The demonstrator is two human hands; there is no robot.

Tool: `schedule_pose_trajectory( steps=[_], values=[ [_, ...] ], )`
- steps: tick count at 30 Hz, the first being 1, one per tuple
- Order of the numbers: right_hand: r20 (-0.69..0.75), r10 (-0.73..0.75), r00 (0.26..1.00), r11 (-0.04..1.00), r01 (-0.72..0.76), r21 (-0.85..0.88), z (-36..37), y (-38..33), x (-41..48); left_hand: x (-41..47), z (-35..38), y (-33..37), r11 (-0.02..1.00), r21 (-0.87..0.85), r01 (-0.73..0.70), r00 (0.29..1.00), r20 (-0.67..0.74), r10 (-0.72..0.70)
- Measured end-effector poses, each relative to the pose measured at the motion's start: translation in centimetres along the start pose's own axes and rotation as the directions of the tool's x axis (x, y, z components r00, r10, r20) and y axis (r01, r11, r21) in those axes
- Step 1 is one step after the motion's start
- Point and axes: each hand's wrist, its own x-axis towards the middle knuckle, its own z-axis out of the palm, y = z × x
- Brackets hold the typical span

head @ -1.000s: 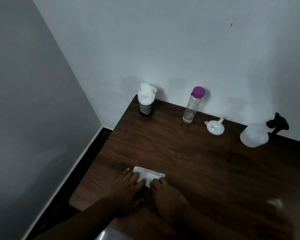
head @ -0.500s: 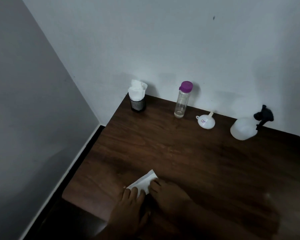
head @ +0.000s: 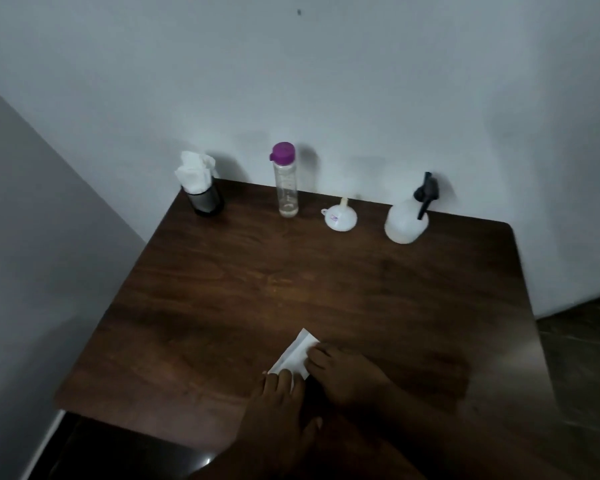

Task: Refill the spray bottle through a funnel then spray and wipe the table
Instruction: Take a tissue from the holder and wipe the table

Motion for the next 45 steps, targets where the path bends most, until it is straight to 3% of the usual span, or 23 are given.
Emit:
schedule_pose_trajectory(
  steps=[7, 13, 20, 24, 27, 32, 39, 45],
  values=[
    [-0.023, 0.09, 0.996, 0.996, -0.09, -0.007, 1.1, 4.2, -6.2, 2.8, 0.2, 6.5, 0.996, -0.011, -0.092, 0.996, 0.001, 0.092],
    [-0.066, 0.194, 0.979, 0.981, -0.193, 0.013, 2.9, 7.6, -11.0, 5.4, -0.2, 11.5, 0.984, 0.036, -0.177, 0.978, 0.119, 0.172],
    [-0.075, 0.347, 0.935, 0.938, -0.344, 0.047, 2.7, 8.8, -16.2, 7.3, 0.8, 15.6, 0.968, 0.049, -0.247, 0.957, 0.172, 0.235],
    [-0.106, 0.429, 0.897, 0.903, -0.424, 0.065, 4.2, 8.4, -18.5, 8.0, 1.0, 16.6, 0.929, 0.088, -0.36, 0.921, 0.194, 0.339],
    [-0.179, 0.478, 0.86, 0.878, -0.471, 0.084, 5.2, 7.1, -19.2, 7.9, 1.1, 15.9, 0.884, 0.128, -0.45, 0.888, 0.171, 0.428],
    [-0.231, 0.514, 0.826, 0.857, -0.503, 0.11, 6.7, 4.1, -18.2, 8.2, 0.1, 13.4, 0.788, 0.163, -0.594, 0.797, 0.258, 0.547],
    [-0.191, 0.513, 0.837, 0.858, -0.498, 0.126, 7.5, 0.6, -15.0, 8.4, -0.6, 8.4, 0.63, 0.209, -0.748, 0.662, 0.295, 0.689],
    [-0.23, 0.459, 0.858, 0.888, -0.449, 0.096, 7.8, -2.8, -9.8, 7.4, -1.7, 2.2, 0.594, 0.265, -0.76, 0.65, 0.323, 0.687]
  ],
)
